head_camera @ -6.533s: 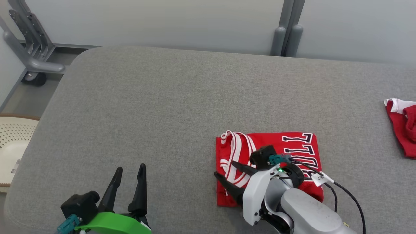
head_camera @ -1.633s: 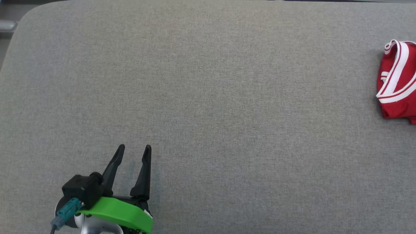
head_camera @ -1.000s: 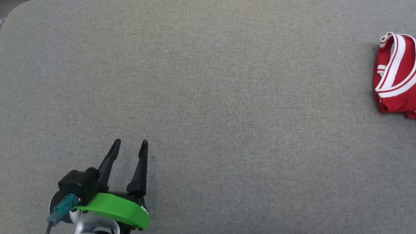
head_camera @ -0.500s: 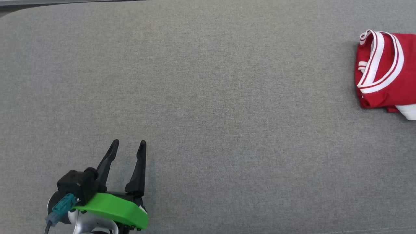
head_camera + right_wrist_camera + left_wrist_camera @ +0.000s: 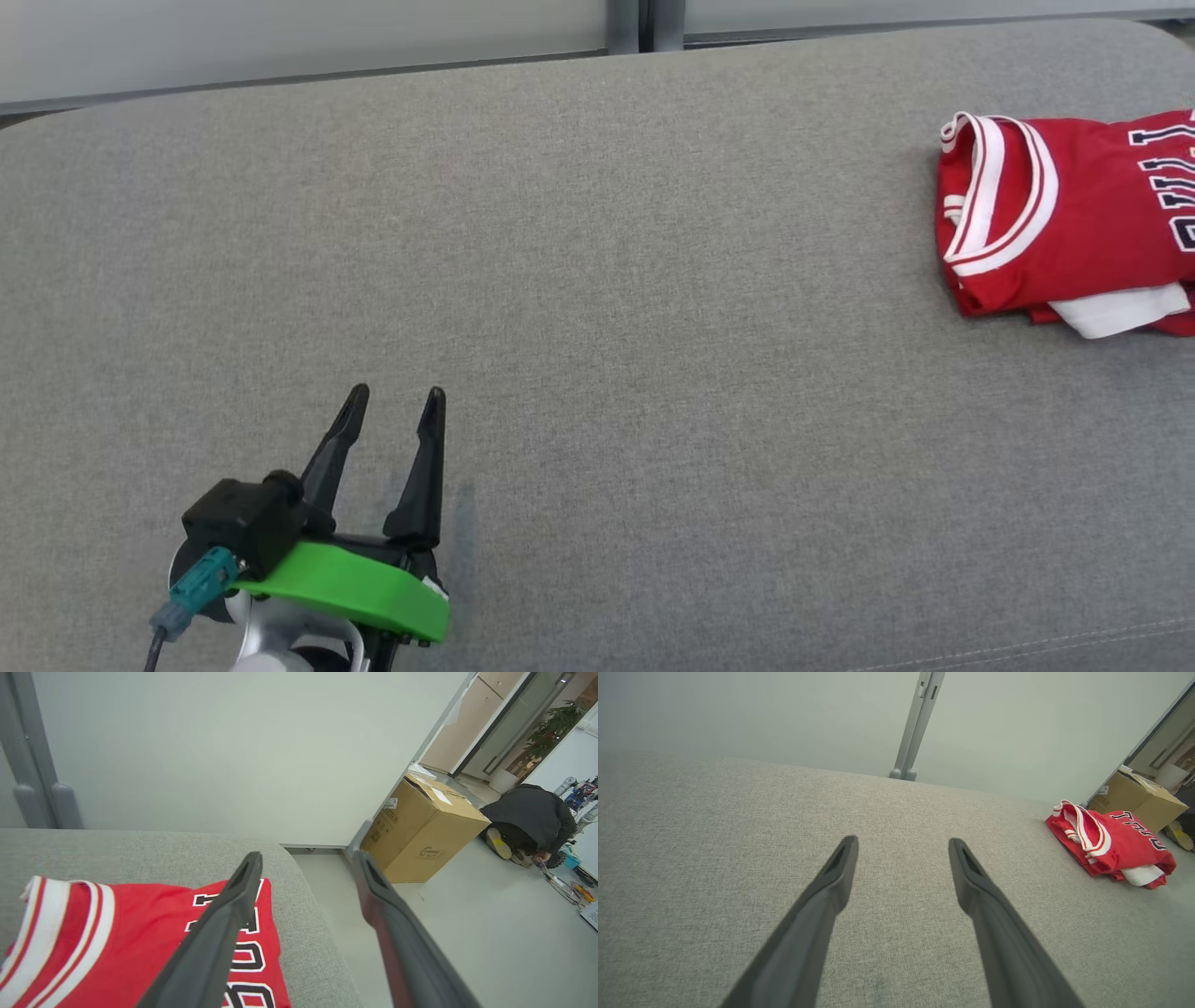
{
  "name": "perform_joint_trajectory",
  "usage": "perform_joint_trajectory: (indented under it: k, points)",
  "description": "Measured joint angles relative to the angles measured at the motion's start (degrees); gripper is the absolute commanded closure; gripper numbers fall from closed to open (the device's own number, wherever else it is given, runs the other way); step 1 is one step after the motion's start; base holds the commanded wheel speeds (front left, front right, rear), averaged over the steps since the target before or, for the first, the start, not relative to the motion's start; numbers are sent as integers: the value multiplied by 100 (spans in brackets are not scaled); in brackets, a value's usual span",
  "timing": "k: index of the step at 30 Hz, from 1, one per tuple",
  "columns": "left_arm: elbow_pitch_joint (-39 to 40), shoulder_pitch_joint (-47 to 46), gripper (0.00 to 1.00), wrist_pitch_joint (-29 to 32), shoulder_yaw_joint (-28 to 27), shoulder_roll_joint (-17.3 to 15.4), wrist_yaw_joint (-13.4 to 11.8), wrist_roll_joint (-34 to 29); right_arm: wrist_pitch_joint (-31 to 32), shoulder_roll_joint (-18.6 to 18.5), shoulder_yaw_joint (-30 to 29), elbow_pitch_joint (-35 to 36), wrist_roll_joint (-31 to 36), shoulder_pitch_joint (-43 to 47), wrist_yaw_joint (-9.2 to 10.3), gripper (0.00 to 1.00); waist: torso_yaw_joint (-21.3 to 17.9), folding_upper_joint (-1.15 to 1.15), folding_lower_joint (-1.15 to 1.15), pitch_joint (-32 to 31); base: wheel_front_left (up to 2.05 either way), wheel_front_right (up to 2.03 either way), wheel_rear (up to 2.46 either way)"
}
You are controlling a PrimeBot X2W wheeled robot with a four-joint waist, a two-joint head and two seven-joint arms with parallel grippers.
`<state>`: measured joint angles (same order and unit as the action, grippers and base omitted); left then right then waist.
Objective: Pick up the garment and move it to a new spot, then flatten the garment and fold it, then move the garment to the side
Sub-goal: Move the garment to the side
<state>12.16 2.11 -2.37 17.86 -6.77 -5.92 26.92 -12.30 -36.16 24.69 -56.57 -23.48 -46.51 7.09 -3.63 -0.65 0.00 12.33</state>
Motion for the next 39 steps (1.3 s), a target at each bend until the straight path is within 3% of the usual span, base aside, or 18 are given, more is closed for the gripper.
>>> perform_joint_trajectory:
  k: [8, 18, 30, 39]
  points:
    - [-300, -140, 0, -404, -267, 165, 12, 125, -148, 679, 130, 450, -12, 61, -154, 0, -231, 0, 0, -484, 0, 0, 0]
    - [-625, -100, 0, -786, -514, 219, -22, 100, -203, 1211, 26, 887, -326, 992, -270, 0, -364, 0, 0, -1098, 0, 0, 0]
    - [-875, 127, 0, -984, -880, 220, -75, -103, -205, 1840, -63, 2168, -357, 1960, -235, 0, -128, 0, 0, -1408, 0, 0, 0]
    - [-965, 415, 0, -1078, -1211, 224, -93, -316, -212, 2191, -114, 2956, -144, 2760, -77, 0, -43, 0, 0, -1499, 0, 0, 0]
